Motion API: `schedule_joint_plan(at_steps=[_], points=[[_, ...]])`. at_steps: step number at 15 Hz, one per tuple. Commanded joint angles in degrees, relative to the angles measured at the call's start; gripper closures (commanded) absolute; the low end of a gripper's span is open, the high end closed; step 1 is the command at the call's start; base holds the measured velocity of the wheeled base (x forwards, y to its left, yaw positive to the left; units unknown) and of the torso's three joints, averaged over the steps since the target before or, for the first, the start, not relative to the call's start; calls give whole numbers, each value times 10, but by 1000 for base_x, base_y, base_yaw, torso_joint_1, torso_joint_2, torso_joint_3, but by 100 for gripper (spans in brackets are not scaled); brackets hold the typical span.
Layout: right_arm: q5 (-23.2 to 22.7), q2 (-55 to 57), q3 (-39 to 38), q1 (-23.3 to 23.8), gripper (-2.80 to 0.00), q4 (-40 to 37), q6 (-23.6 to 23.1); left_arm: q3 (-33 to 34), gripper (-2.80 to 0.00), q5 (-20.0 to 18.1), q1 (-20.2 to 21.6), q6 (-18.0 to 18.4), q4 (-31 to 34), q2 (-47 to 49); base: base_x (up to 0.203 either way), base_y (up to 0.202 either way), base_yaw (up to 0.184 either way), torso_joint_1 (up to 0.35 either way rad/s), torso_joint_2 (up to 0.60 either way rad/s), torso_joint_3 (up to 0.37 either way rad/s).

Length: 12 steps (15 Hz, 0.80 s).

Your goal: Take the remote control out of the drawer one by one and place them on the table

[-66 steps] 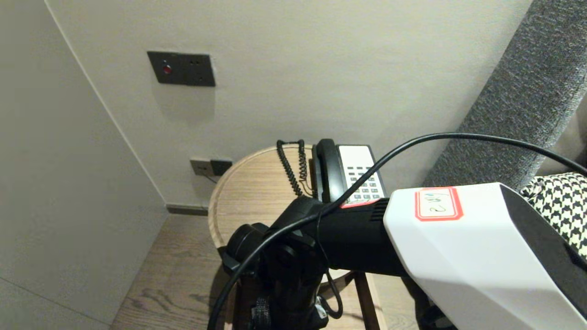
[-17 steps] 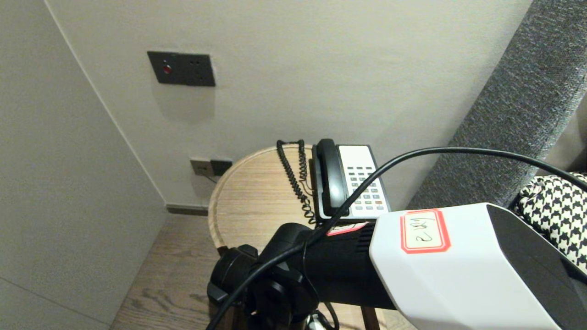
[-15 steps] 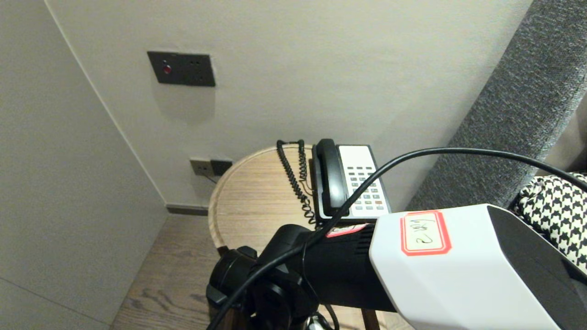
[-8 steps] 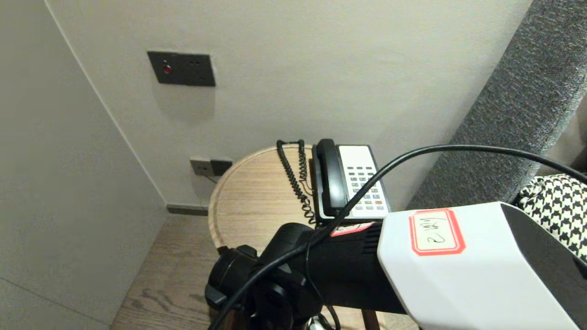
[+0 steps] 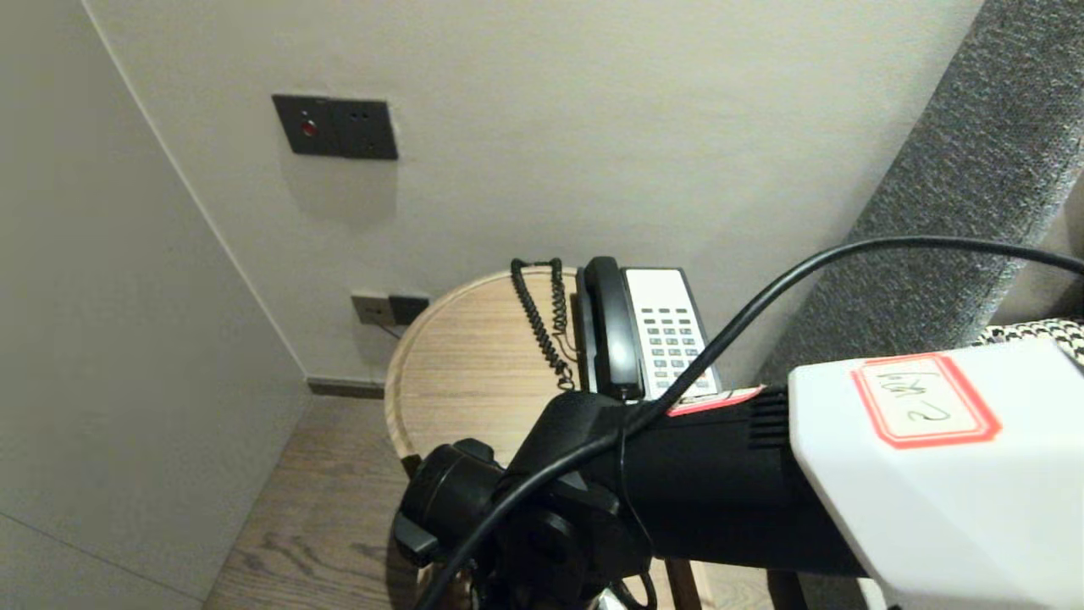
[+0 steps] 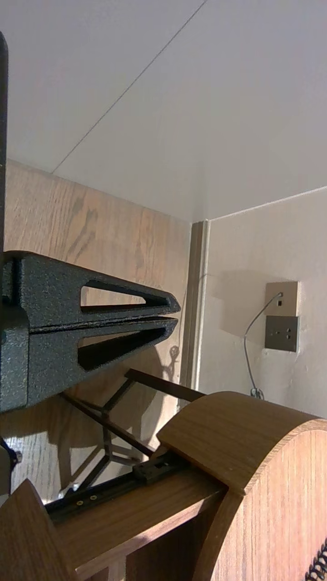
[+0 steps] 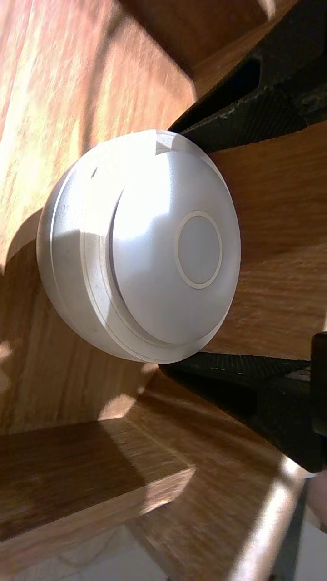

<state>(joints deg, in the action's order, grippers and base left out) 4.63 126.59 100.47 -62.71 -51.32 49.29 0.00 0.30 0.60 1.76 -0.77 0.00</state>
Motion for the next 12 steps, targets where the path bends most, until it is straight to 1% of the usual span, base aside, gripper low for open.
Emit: schedule_joint_plan(at_steps=[1,5,9,11,12], points=[[0,-41,-17,2,0,-2,3,0,0,0,0,0,0,-2,0,0,0,0,0,0],[-2,-91,-58,6,0,-2,2,0,0,0,0,0,0,-2,0,0,0,0,0,0],[-4,-147,-138,7,0,13,-3,0,0,0,0,0,0,-1,0,0,0,0,0,0],[-3,-177,-163,14,0,15,-5,0,0,0,0,0,0,-2,0,0,0,0,0,0],[-3,-192,-169,26,0,15,-7,0,0,0,0,0,0,-2,0,0,0,0,0,0]])
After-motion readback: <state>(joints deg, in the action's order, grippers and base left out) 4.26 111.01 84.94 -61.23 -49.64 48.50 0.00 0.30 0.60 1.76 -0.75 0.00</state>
